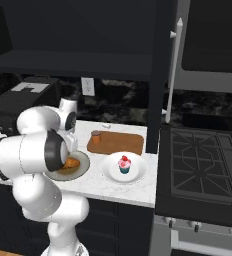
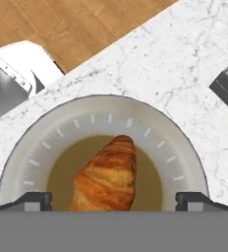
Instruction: From the different types of pastries on the counter, select a croissant and place it on the cutting board. Then retrieve a jar of jam from the cabinet and place it alongside the croissant on the cutting board.
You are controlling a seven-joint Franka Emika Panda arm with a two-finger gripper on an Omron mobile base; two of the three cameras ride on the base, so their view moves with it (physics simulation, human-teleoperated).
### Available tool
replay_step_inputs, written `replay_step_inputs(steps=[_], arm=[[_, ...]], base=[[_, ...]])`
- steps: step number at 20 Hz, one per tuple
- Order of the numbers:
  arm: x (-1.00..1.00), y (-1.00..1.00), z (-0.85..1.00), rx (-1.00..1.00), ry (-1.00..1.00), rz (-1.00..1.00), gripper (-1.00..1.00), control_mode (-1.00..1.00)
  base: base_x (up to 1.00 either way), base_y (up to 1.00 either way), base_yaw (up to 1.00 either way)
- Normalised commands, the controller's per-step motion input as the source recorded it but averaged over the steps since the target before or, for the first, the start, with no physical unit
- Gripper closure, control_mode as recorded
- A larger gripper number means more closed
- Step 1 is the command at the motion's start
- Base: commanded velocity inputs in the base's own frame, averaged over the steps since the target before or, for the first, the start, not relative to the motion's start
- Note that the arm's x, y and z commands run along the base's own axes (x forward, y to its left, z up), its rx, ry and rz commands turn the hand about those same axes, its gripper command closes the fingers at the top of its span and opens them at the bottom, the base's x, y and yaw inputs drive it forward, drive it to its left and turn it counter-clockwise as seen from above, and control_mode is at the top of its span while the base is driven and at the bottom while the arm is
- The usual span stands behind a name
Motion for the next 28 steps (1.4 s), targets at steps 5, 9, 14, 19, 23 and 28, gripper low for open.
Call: replay_step_inputs(steps=[5, 9, 14, 19, 23, 28], arm=[[-0.29, 0.0, 0.0, -0.19, 0.0, 0.05, -1.0, -1.0], [-0.43, -0.09, -0.06, -0.04, 0.0, -0.03, -1.0, -1.0], [-0.05, -0.17, -0.21, 0.07, -0.02, -0.14, -1.0, -1.0], [0.56, 0.2, -0.06, 0.05, -0.15, -0.06, -1.0, -1.0], [0.01, 0.08, 0.0, 0.0, -0.27, 0.0, -1.0, -1.0], [-0.54, -0.07, 0.0, -0.02, -0.14, 0.0, -1.0, -1.0]], base=[[0.0, 0.0, 0.0], [0.0, 0.0, 0.0], [0.0, 0.0, 0.0], [0.0, 0.0, 0.0], [0.0, 0.0, 0.0], [0.0, 0.0, 0.0]])
